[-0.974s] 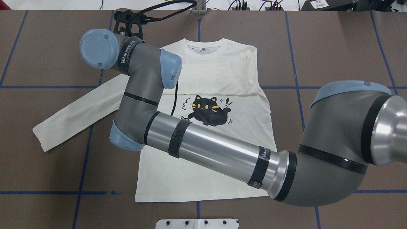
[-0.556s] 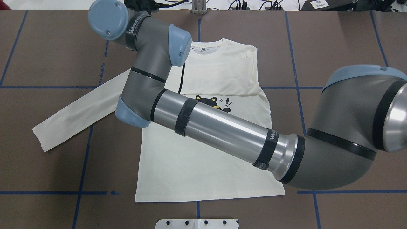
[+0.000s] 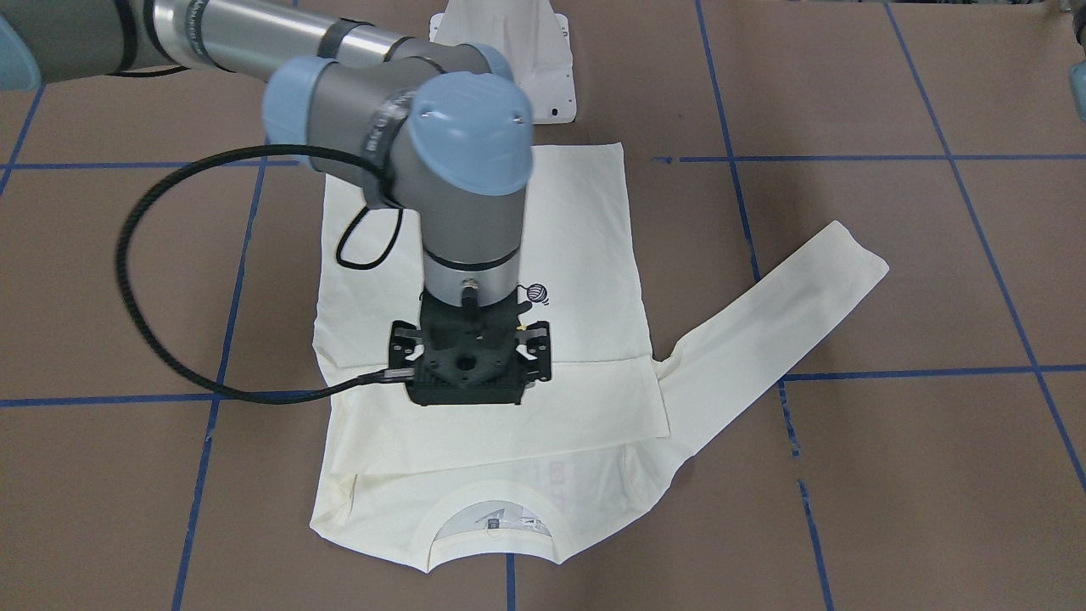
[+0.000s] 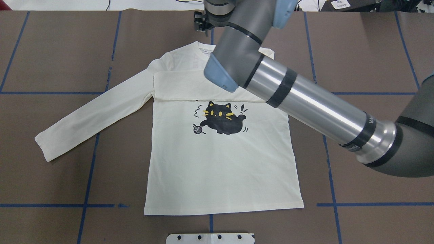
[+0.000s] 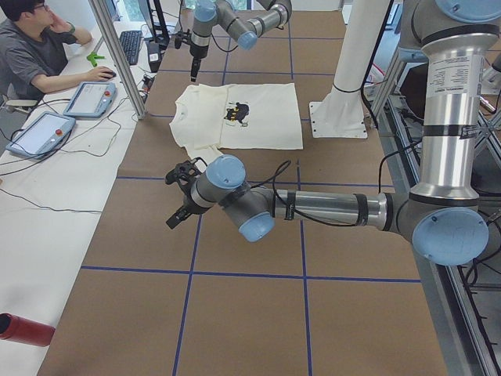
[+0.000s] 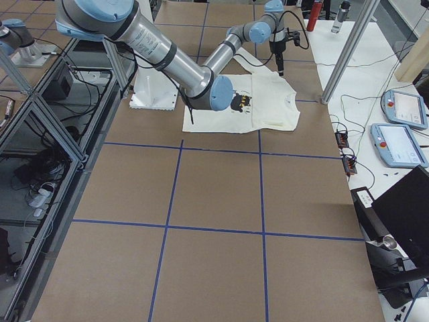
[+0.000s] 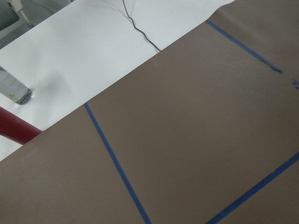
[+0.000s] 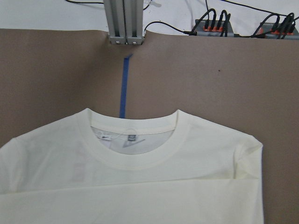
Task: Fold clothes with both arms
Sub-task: 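Withdraw the right gripper while the left gripper reaches toward the other cuff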
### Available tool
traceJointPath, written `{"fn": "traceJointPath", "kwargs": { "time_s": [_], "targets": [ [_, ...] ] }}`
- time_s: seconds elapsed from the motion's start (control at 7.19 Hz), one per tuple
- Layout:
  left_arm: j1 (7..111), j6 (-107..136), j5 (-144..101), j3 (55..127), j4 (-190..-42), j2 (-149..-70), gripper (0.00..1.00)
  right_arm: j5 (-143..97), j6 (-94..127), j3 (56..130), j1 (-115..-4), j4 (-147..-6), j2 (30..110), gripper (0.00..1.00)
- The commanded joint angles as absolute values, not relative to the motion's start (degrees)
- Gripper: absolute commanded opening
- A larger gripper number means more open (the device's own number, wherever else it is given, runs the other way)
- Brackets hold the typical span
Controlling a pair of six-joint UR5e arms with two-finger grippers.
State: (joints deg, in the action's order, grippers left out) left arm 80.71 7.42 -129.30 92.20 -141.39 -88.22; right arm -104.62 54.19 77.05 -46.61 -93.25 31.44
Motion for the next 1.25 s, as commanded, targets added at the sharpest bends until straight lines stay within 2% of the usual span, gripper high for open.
{"fn": "traceJointPath", "kwargs": {
  "time_s": [0.0,0.28,0.56,0.83,1.11],
  "targets": [
    [73.8,22.2,-129.7,92.5,-154.1,-82.7,1.00,-113.1,41.8,93.4,-53.1,-93.1,48.1,1.00],
    [68.0,23.1,-125.0,93.2,-157.9,-78.6,1.00,-122.3,32.5,98.7,-60.3,-89.1,59.1,1.00],
    [56.6,26.4,-117.3,94.8,-157.9,-77.7,1.00,-125.3,25.0,101.8,-65.0,-84.6,69.8,1.00],
    [41.5,37.4,-105.9,97.7,-157.9,-76.0,1.00,-125.1,24.9,104.6,-66.2,-83.9,74.3,1.00],
    [38.2,37.4,-103.6,97.7,-157.8,-73.9,0.98,-125.0,25.5,104.9,-66.1,-83.8,74.4,1.00]
  ]
}}
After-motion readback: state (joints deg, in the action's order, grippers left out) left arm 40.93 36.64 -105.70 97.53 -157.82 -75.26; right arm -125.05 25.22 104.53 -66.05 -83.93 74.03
